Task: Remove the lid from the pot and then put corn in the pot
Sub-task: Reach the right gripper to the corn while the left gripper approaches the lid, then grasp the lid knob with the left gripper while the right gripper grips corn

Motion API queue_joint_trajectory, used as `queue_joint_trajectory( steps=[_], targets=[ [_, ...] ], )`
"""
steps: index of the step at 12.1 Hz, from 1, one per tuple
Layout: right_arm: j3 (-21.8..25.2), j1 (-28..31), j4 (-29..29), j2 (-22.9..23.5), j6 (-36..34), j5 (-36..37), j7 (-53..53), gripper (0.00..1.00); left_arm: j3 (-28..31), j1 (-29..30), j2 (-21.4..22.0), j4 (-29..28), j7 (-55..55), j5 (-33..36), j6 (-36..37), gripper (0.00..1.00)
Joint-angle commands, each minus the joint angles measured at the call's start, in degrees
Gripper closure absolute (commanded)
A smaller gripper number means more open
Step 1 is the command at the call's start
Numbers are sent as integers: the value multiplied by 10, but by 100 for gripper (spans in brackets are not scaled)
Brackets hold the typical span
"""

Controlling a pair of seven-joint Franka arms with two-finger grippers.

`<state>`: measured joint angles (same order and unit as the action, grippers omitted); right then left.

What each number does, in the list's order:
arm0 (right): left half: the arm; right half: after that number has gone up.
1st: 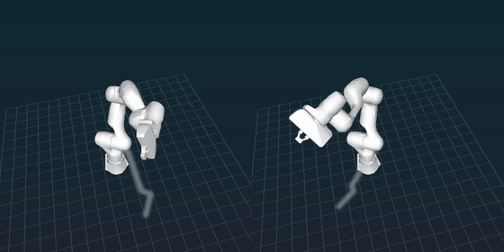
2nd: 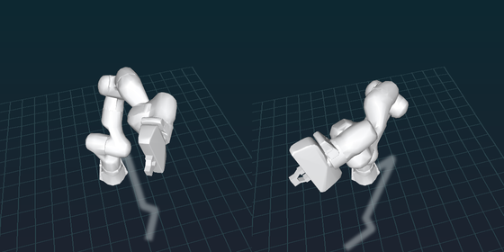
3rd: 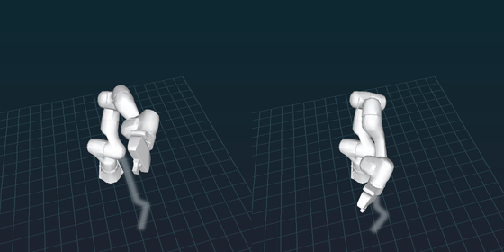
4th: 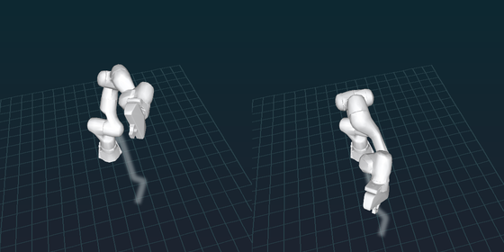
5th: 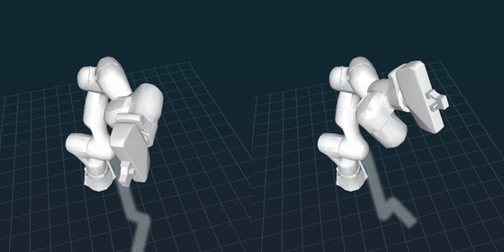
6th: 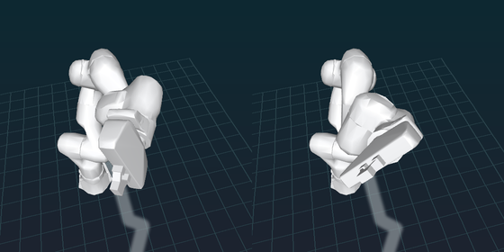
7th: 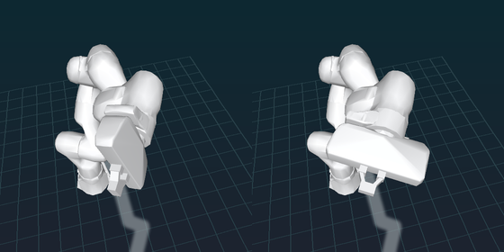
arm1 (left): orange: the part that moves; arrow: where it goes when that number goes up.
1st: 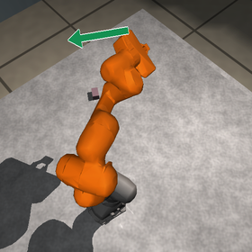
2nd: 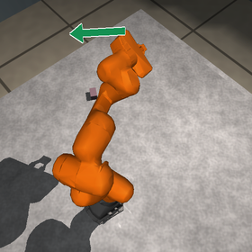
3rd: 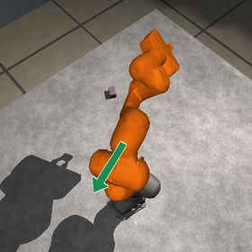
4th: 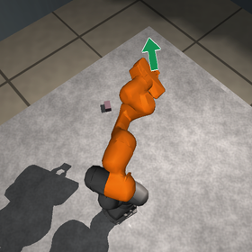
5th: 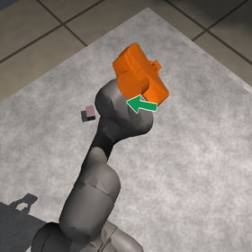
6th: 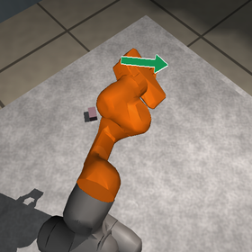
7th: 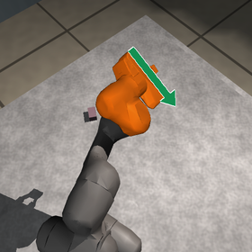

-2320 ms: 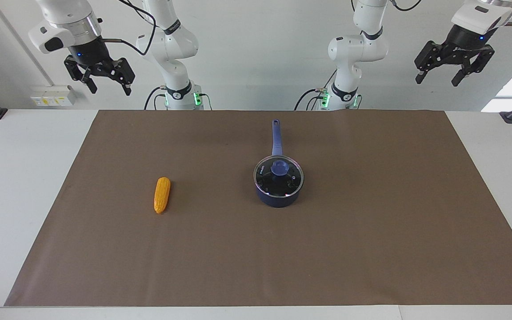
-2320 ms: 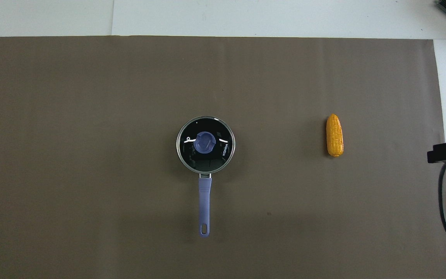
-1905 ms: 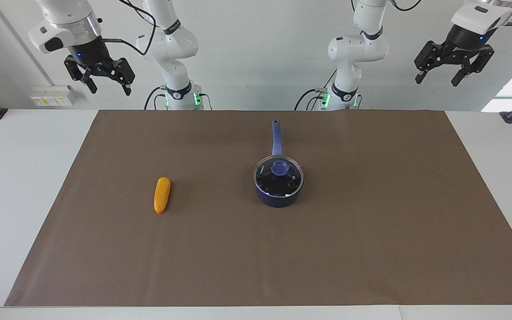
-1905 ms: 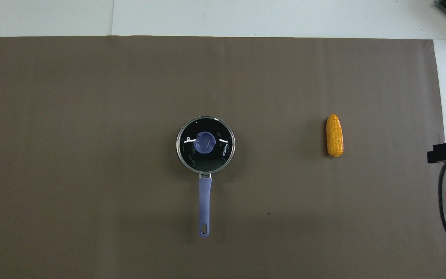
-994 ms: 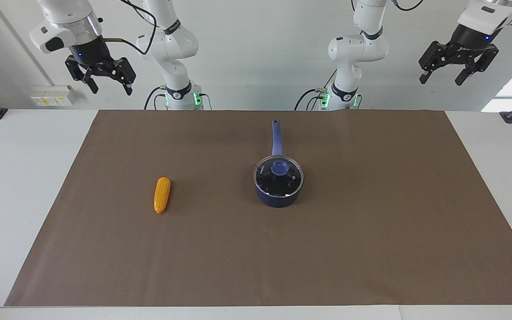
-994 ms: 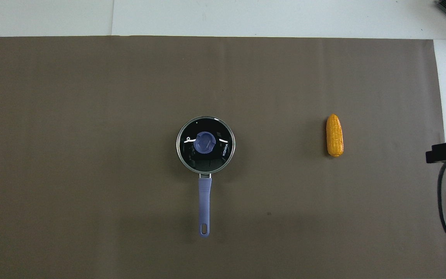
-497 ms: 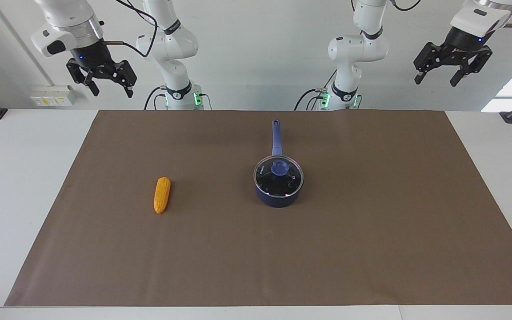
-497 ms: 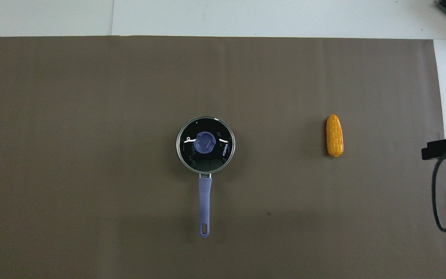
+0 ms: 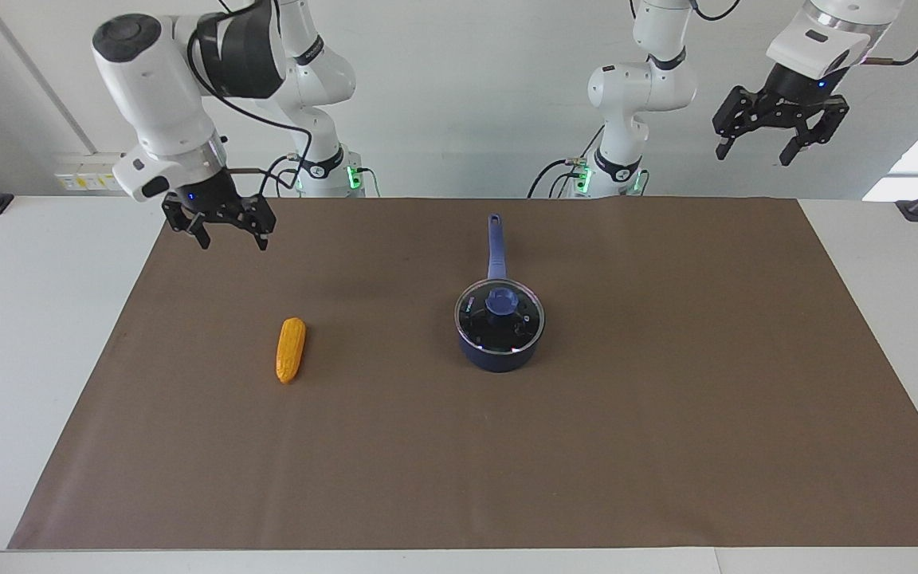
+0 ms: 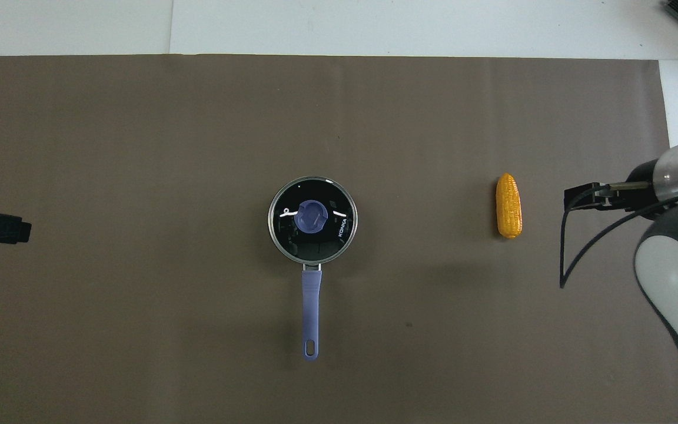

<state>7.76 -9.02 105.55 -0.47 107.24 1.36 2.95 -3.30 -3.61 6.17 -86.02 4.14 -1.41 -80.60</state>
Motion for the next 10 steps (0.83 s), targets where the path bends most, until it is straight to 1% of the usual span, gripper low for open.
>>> queue_joint_trajectory(
  steps=[1, 2, 3, 4, 6, 7, 8, 10],
  targets=[
    [-4, 3, -5, 85, 93, -9, -8, 0, 2, -48, 17, -55, -42, 8, -57, 0],
    [-4, 2, -4, 111, 136, -9, -8, 0, 2, -73, 16, -69, -70, 8, -74, 0],
    [-4, -9, -5, 131, 161, -9, -6, 0, 2, -95, 15, -85, -92, 8, -94, 0],
    [-4, -10, -5, 145, 171, -9, -12, 0, 2, -113, 15, -96, -108, 8, -107, 0],
    [-4, -12, -1, 173, 175, -9, -5, 0, 2, -158, 1, -112, -159, 9, -135, 0],
    [-4, -13, 4, 185, 176, -9, -5, 0, 2, -182, -8, -119, -191, 10, -158, 0],
    [-4, -13, 14, 194, 189, -9, -5, 0, 2, -195, -17, -126, -213, 10, -173, 0],
    [-4, -7, 56, 195, 233, -9, -8, 0, 2, -230, -42, -128, -263, 10, -205, 0]
  ],
)
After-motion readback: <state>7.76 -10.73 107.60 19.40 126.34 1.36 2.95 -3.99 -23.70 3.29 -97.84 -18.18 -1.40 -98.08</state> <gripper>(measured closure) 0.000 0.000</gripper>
